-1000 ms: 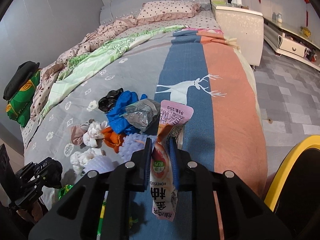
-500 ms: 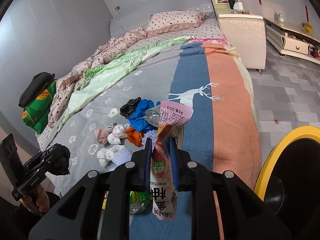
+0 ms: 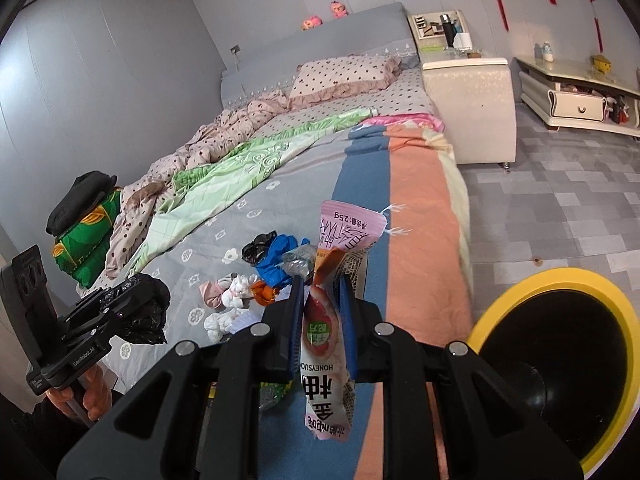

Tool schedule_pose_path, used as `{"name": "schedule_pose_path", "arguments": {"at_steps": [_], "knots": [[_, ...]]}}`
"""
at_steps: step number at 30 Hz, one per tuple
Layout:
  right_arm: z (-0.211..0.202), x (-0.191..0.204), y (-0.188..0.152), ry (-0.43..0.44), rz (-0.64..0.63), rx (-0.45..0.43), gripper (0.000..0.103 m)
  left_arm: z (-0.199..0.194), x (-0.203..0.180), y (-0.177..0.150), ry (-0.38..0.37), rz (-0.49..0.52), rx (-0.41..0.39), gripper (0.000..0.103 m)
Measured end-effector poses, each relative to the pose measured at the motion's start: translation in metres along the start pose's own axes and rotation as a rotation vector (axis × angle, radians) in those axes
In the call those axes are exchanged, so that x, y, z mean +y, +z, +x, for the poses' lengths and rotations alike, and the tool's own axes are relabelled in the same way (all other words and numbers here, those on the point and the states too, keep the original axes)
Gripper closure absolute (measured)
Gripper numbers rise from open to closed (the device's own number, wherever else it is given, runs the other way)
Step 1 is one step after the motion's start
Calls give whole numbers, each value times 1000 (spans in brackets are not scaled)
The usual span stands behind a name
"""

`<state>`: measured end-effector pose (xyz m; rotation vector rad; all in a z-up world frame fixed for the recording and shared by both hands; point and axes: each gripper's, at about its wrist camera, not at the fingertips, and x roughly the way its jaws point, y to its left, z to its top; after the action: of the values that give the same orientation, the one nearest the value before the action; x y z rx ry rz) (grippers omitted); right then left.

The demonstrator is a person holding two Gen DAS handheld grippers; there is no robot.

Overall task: Collect trash
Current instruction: 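Carry the black bag and snack packet over the yellow-rimmed bin with both tools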

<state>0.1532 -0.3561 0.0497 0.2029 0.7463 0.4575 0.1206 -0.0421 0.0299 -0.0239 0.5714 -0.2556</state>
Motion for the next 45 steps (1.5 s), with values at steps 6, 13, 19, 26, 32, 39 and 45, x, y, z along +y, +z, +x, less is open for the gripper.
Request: {"name": "schedule_pose_path", "arguments": {"at_steps": [6, 13, 19, 26, 32, 39, 45], "knots": [[-27, -28, 8, -26, 41, -40, 86, 12, -39, 22, -54, 49, -12, 73], [-65, -67, 16, -80, 84, -97, 86, 30, -88, 49, -117, 99, -32, 73], [-94, -99, 18, -133, 110, -128, 86, 52, -130, 61, -168, 136, -17, 73], [-114, -138, 12, -186, 156, -137, 86, 84, -175, 67, -231, 157, 21, 73], [-118, -168, 2, -215, 200, -124, 86, 117, -203, 56, -277, 163, 80, 73], [-108, -204, -19, -243, 278, -79, 86, 155, -226, 33, -304, 159, 162, 73], [-102, -226, -31, -273, 316, -58, 85, 180, -237, 16, -332, 153, 228, 72]]}}
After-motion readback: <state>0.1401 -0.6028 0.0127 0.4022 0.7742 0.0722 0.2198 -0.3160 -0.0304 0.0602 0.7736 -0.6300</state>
